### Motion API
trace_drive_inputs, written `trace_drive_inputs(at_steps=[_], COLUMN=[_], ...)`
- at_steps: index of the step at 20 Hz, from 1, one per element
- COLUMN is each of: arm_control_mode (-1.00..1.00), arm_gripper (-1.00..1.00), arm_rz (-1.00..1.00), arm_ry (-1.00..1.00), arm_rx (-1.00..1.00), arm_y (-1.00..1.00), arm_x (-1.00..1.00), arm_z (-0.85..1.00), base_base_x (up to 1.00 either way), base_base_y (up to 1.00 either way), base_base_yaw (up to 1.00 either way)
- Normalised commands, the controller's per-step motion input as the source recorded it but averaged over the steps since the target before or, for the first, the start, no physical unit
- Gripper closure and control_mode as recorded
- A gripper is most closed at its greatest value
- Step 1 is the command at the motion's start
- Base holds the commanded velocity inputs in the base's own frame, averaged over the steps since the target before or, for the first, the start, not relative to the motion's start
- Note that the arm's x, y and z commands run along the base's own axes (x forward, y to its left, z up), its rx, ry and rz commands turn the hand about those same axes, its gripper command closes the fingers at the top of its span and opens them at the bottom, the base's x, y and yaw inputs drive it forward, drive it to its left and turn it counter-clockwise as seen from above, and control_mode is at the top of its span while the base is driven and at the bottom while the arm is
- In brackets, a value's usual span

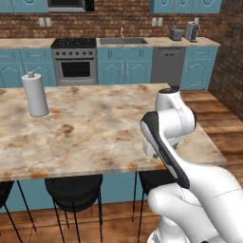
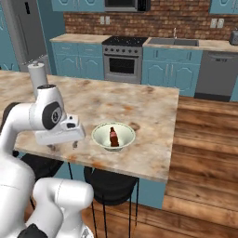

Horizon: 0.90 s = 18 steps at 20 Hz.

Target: Open the fridge, grab two sodas, and place both sodas inside the bowl with ice on the dining counter.

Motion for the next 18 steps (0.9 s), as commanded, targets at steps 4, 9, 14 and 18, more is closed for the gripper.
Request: trace_drive_inputs(at_steps=[4,9,14,18], arm_control_mode=[-1.0,-1.0,-1.0,1.0], arm_gripper=[-1.0,-1.0,-1.0,-1.0], arm_rz=[0.0,-0.02,0.0,0.0], arm_ry=[0.0,0.01,-0.01,0.0], arm_rx=[0.0,0.01,0.0,0.0], arm_y=[0.07,0.02,0.1,0.0], arm_x=[-0.18,-0.36,-0.17,0.0], arm_z=[-0.22,-0.07,0.0,0.0], base_base_x=[0.0,0.0,0.0,-0.02], base_base_y=[0.0,0.0,0.0,0.77], base_base_yaw=[0.0,0.0,0.0,-0.01])
